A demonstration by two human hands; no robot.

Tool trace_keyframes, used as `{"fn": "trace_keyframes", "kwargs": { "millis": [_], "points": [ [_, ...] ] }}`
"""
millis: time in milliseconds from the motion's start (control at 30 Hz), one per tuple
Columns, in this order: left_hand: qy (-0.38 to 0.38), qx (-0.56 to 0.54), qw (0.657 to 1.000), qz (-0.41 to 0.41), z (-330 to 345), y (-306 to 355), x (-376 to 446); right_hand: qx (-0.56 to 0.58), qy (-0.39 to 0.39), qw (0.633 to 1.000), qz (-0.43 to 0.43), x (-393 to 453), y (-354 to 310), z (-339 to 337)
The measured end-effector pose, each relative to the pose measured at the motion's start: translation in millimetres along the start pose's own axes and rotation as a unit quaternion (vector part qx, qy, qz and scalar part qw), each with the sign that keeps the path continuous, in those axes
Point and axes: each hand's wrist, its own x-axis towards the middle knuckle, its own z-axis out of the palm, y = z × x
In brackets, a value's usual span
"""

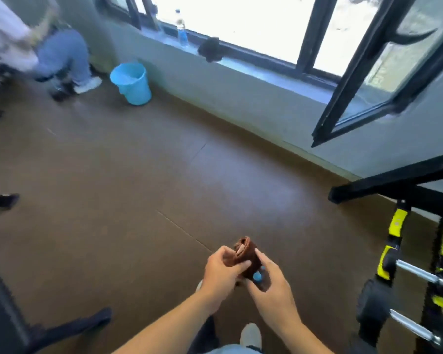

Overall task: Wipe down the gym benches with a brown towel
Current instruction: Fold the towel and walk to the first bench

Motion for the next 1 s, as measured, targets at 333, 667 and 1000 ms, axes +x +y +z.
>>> {"fn": "trace_keyframes", "kwargs": {
  "millis": [333, 667, 1000],
  "points": [
    [0.108, -0.144, 0.983, 0.038, -63.9, -25.6, -115.8, 0.005, -0.174, 0.977, -0.122, -47.0, -50.4, 38.7],
    [0.352, -0.203, 0.914, 0.007, -160.4, -82.0, -212.0, -0.007, -0.368, 0.924, -0.108, -117.2, -89.7, 151.5],
    [0.449, -0.266, 0.852, -0.032, -296.8, -167.4, -292.0, -0.094, -0.487, 0.864, -0.080, -211.8, -120.9, 300.0]
  ]
}}
